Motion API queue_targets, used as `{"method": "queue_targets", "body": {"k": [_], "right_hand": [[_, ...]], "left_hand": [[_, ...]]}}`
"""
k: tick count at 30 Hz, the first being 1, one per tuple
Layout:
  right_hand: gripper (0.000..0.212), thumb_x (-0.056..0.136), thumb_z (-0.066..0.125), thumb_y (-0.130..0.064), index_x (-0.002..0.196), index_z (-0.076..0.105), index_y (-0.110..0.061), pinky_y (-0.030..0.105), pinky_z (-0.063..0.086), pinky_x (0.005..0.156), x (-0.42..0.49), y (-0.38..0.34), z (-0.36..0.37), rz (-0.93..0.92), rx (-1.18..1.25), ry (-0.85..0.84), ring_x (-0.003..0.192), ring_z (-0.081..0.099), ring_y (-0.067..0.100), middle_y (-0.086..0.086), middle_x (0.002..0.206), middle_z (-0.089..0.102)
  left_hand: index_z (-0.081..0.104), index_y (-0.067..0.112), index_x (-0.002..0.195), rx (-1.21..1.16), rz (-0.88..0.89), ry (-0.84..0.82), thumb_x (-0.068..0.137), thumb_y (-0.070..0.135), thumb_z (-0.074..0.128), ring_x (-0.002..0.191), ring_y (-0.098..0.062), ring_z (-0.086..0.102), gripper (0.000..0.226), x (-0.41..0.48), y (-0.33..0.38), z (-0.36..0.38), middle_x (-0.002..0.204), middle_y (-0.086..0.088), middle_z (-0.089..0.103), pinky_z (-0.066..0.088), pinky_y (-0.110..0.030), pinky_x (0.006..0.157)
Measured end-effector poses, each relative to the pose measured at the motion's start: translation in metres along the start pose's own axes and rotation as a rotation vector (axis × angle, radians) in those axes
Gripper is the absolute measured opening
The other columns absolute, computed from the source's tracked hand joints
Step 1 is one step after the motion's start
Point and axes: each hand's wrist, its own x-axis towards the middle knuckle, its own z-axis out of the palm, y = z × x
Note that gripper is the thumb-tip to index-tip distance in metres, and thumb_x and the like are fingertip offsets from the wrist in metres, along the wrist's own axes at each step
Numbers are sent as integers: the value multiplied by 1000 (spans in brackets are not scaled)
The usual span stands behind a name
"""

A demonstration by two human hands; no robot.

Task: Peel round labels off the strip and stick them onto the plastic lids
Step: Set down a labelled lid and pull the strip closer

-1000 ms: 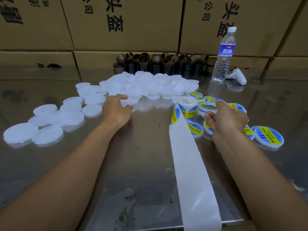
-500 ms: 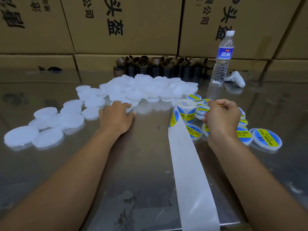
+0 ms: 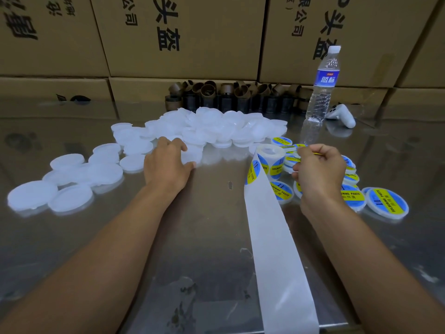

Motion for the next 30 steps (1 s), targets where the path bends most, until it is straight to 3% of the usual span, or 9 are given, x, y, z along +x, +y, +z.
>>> {"method": "queue_targets", "body": {"k": [3,6,11,14,19,22,24,27,30], "right_hand": [[21,87,57,-8,75,48,-22,31,45,63,-1,0,0,1,1,-21,56,49,13,0,66,51],[21,88,57,-8,75,48,-22,27,43,59,-1,0,-1,4,-12,-43,55,48,12,-1,64,50],[20,88,57,-8,76,49,-22,24,42,55,-3,-1,-1,9,-20,-65,55,47,12,0,64,50],[20,88,57,-8,76,48,-21,24,41,55,-3,-1,-2,12,-10,-68,54,47,11,-1,62,49],[19,89,56,-9,76,49,-22,19,41,50,-2,-1,-1,14,-18,-78,53,47,10,-2,61,50],[20,89,57,-9,75,49,-22,18,41,49,-2,0,-1,13,-21,-79,52,48,9,-2,61,50],[20,88,56,-9,75,49,-22,17,41,48,-1,0,-1,12,-24,-76,52,48,9,-3,61,51],[20,88,56,-9,75,50,-22,14,40,43,-1,1,-1,12,-30,-77,52,48,8,-3,61,51],[20,88,56,-9,75,50,-22,14,39,43,-1,1,-1,19,-33,-83,52,48,10,-2,62,51]], "left_hand": [[45,17,138,17,-12,-95,89,38,63,124,-33,46,57,3,-2,4,140,-11,45,36,-43,98],[37,20,146,-12,23,-198,96,35,53,135,-31,37,54,3,-5,7,150,-5,39,31,-46,109],[53,24,135,-11,95,-128,95,27,55,124,-30,49,40,2,-4,6,134,-7,57,36,-42,103],[56,26,132,14,124,-132,96,26,54,122,-30,48,36,2,-2,6,133,-7,55,36,-43,102],[58,29,130,32,195,-181,97,35,50,131,-26,37,34,1,0,8,145,-2,43,27,-42,107],[68,25,112,-37,245,-190,92,40,57,138,-21,33,27,1,2,8,145,0,47,14,-44,116],[68,24,97,-80,270,-213,89,43,61,133,-19,38,22,1,3,7,135,-1,56,6,-44,117],[58,25,83,-126,293,-240,83,48,66,108,-15,53,24,-1,7,7,107,1,67,3,-41,116],[56,26,83,-180,293,-247,78,49,70,88,-9,46,27,-4,8,10,97,2,66,27,-37,105]]}}
